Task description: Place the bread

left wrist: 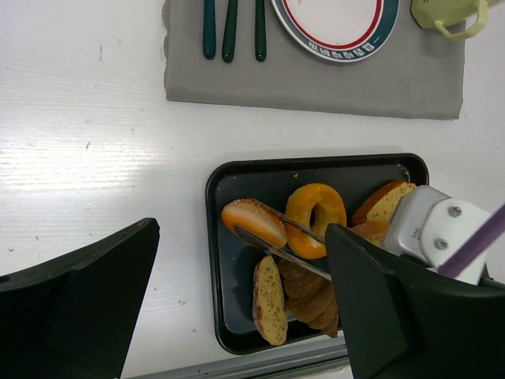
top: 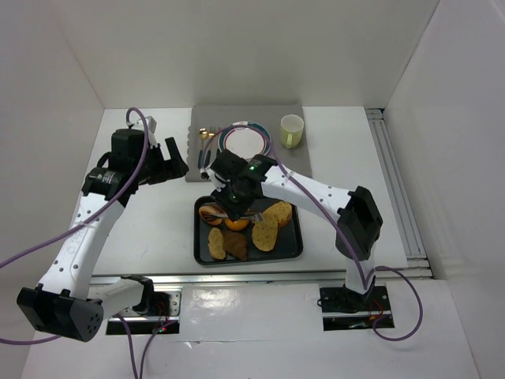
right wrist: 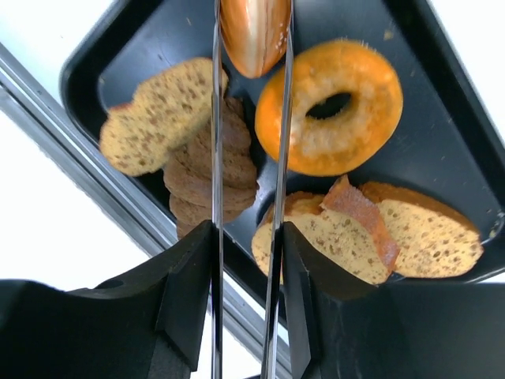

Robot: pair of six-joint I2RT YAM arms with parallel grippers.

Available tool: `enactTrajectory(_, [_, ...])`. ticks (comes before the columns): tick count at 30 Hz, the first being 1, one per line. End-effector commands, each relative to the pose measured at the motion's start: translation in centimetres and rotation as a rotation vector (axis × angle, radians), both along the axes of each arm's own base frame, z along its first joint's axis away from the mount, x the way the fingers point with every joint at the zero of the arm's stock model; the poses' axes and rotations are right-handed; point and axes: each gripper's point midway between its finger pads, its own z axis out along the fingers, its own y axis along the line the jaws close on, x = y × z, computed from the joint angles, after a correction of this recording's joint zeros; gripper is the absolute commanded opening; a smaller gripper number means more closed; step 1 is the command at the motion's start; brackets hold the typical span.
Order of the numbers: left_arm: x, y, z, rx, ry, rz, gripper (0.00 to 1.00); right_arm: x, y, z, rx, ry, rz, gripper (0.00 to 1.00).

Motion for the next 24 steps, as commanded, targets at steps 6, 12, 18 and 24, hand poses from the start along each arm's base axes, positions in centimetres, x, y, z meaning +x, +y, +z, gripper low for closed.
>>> enactTrajectory(6, [0.6, 0.3, 1.2, -0.013, -0.041, 0.029, 1.0, 4.3, -0.2, 10.5, 0.256, -0.245, -0.145, 0.41])
enactTrajectory(12, [1.2, 1.1, -0.8, -0.035, 0.026, 0.068, 1.0, 11.5, -4.1, 12.2, 0.378, -0.325, -0.421, 0.41])
enactTrajectory(18, [1.2, 0.2, -3.3, -0.046, 0.098, -0.013, 1.0, 19.9, -6.8, 11.0, 0.43, -0.395, -0.672, 0.41])
enactTrajectory(24, [0.2, 0.1, -4.3, -0.051, 0.13, -0.021, 1.0, 24.2, -6.7, 7.3, 0.379, -0.411, -0.754, 0.43])
